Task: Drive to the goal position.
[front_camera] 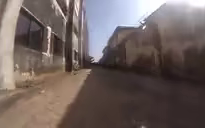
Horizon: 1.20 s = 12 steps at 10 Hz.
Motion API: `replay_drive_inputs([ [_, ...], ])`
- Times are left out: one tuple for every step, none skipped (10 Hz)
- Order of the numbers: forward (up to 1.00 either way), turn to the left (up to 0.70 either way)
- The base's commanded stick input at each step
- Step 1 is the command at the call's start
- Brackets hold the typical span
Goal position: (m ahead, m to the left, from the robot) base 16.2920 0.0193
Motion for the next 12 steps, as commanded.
replay_drive_inputs([
  [1.0, 0.04],
  [1.0, 0.0],
  [1.0, 0.0],
  [1.0, 0.0],
  [1.0, 0.0],
  [1.0, 0.0],
  [1.0, 0.0],
  [1.0, 0.0],
  [1.0, 0.0],
  [1.0, 0.0],
  [1.0, 0.0],
  [1.0, 0.0],
])
